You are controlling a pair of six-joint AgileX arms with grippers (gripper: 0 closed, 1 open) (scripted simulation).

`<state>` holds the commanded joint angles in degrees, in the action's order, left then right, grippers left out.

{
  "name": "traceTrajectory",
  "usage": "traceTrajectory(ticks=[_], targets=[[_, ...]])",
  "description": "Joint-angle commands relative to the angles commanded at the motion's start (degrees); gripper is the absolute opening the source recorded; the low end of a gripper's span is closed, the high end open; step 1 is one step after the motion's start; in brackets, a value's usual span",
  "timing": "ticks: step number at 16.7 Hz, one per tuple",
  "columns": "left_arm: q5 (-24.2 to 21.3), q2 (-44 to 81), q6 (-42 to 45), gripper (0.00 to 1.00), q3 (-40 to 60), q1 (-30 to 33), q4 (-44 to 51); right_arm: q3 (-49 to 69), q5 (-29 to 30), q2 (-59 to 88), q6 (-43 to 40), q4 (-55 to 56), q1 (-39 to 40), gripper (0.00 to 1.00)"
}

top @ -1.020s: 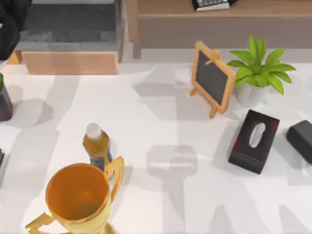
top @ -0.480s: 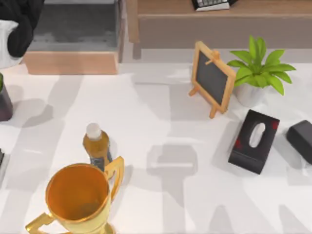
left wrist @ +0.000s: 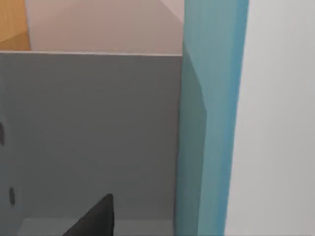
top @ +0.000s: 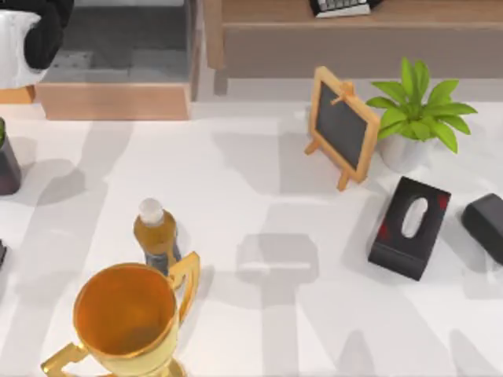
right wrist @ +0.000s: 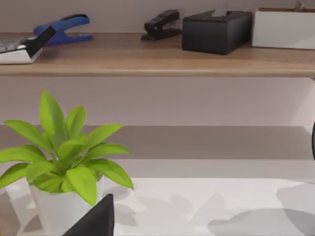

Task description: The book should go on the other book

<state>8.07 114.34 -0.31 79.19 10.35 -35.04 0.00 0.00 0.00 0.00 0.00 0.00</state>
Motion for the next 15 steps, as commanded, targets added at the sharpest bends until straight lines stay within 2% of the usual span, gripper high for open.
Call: traceTrajectory(ticks=[4, 15], targets=[[-0.03, 0.33, 0.00, 1.00, 0.48, -0.03, 0.15, 0.00, 0.00, 0.00, 0.00, 0.00, 0.00, 1.00], [-0.03, 0.33, 0.00, 0.17, 0.48, -0.03, 0.15, 0.00, 0.00, 0.00, 0.00, 0.00, 0.00, 1.00]])
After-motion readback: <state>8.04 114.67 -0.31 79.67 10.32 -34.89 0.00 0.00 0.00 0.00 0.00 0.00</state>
